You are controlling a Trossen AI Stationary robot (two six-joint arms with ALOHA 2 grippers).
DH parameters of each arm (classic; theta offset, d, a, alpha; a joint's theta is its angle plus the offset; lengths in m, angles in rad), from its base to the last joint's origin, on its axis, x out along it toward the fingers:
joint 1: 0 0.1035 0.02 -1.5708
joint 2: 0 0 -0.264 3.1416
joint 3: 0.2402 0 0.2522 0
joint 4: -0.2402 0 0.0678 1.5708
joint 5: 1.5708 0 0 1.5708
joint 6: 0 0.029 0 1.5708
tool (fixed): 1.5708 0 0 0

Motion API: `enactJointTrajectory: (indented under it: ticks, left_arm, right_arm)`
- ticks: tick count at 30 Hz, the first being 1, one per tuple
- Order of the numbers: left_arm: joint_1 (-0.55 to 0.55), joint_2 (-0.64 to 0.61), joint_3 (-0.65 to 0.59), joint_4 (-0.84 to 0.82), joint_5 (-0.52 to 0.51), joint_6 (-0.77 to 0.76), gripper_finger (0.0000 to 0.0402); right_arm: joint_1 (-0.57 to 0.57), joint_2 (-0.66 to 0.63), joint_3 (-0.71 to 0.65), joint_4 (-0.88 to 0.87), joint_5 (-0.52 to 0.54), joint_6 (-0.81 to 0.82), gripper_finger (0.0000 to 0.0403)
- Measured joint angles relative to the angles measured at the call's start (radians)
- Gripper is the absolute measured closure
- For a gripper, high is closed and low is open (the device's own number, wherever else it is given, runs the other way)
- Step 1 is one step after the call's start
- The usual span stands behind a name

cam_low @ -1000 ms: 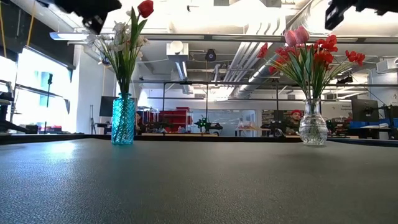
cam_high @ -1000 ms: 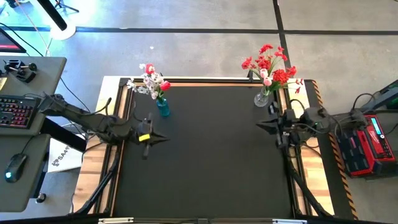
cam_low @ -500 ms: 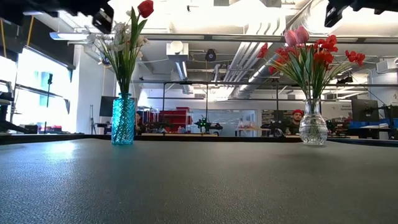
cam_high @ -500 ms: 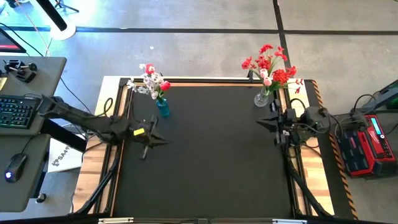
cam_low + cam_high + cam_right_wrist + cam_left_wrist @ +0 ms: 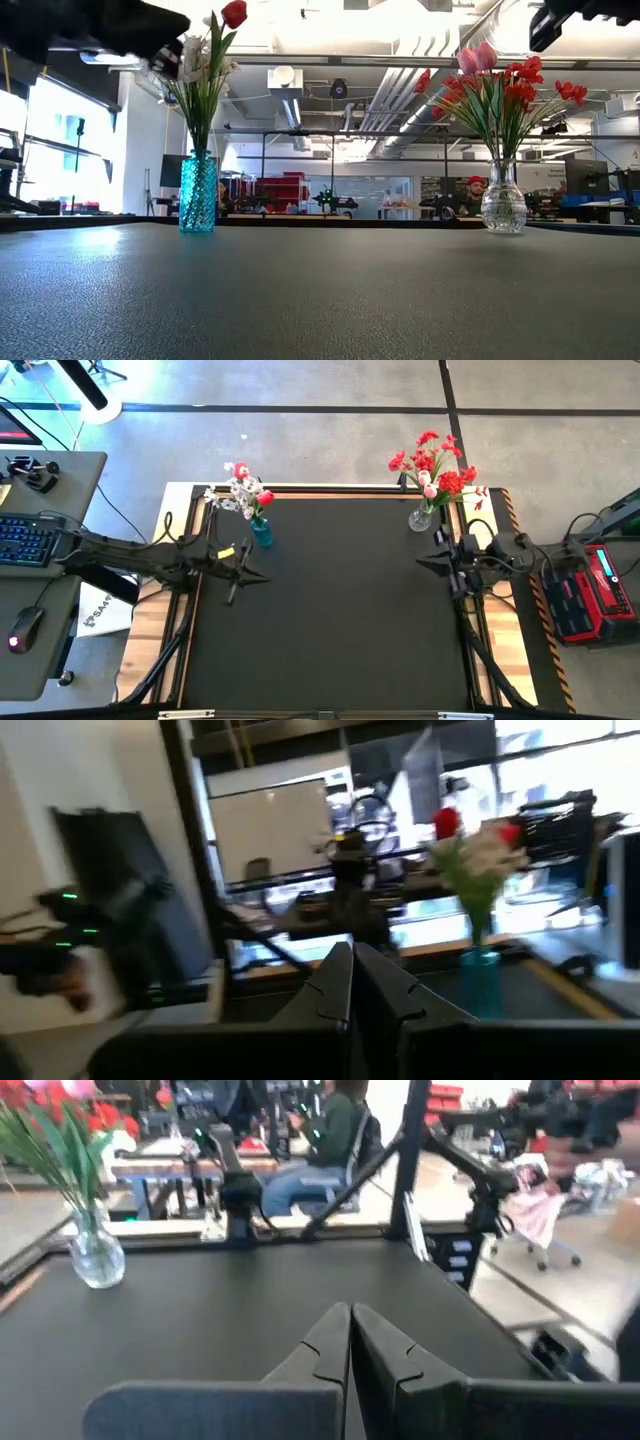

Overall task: Sort flowers into vase by color
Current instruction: Return to Home Position

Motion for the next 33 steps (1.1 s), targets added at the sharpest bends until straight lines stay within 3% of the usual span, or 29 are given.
enactJointTrajectory:
  ticks: [5,13,18,23,33]
  left_arm:
    - [-0.035,-0.135,-0.085,-0.048,-0.037,-0.030,0.0401]
    - [-0.109,-0.345,-0.168,-0.132,-0.267,0.009,0.0401]
    - [-0.120,-0.441,-0.169,-0.266,-0.257,-0.001,0.0401]
    - [-0.120,-0.512,-0.169,-0.346,-0.259,0.011,0.0401]
    - [-0.119,-0.631,-0.169,-0.501,-0.275,0.005,0.0401]
  right_arm:
    - [0.057,-0.007,-0.033,0.010,0.076,-0.007,0.0403]
    - [0.115,-0.066,-0.083,0.016,0.161,-0.012,0.0403]
    - [0.122,-0.176,-0.083,-0.034,0.250,-0.050,0.0403]
    - [0.122,-0.269,-0.082,-0.129,0.245,0.032,0.0403]
    - [0.092,-0.254,-0.091,-0.204,0.258,0.064,0.0403]
